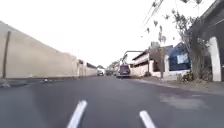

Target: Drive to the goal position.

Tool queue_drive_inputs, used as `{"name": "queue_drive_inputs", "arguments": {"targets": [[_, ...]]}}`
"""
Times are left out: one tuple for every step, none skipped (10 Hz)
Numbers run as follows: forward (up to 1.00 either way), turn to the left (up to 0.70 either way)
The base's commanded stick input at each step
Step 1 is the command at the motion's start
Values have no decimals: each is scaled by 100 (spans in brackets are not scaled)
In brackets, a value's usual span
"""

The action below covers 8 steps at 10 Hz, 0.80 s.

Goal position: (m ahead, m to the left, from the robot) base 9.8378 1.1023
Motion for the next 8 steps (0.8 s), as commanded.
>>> {"name": "queue_drive_inputs", "arguments": {"targets": [[100, -20], [100, -40], [100, -40], [100, -40], [100, -40], [100, -40], [100, 0], [100, 0]]}}
